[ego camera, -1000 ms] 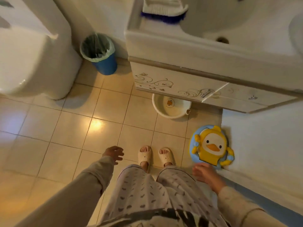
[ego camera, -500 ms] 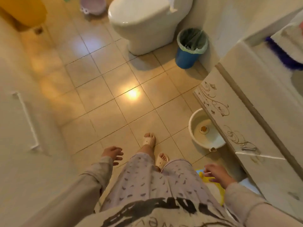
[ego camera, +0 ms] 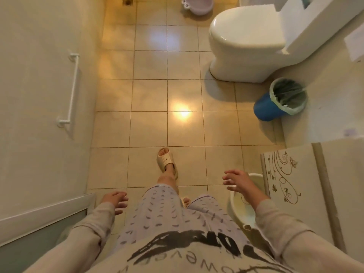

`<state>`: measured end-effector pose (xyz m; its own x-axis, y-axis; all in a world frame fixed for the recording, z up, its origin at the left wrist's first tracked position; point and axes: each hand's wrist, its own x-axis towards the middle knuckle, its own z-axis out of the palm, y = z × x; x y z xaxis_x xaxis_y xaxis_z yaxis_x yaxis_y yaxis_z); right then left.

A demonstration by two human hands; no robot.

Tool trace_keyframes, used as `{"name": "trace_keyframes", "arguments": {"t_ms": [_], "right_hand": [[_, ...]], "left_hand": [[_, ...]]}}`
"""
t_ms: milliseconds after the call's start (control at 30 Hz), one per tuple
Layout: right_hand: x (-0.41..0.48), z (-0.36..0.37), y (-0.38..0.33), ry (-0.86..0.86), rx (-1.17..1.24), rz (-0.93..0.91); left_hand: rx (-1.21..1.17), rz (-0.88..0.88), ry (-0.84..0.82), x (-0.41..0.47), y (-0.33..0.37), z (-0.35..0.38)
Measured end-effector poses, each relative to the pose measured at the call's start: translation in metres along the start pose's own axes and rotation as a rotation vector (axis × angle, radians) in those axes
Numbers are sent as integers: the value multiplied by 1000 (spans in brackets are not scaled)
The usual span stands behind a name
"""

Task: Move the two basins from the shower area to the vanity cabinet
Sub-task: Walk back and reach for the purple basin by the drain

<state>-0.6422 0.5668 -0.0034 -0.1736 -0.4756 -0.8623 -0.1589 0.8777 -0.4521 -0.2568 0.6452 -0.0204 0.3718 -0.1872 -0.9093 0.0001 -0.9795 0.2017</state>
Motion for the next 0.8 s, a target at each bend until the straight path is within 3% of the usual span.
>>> {"name": "trace_keyframes", "arguments": {"t_ms": [267,567,800], "right_hand": [[48,21,-62,46,-113,92],[74,19,-110,137,-83,212],[129,28,-198,123,-122,205]], "left_hand": [[21,-11,6,41,99,-6],[95,207,-119,35,289,4],[-9,213,-140,49,377,8]]}}
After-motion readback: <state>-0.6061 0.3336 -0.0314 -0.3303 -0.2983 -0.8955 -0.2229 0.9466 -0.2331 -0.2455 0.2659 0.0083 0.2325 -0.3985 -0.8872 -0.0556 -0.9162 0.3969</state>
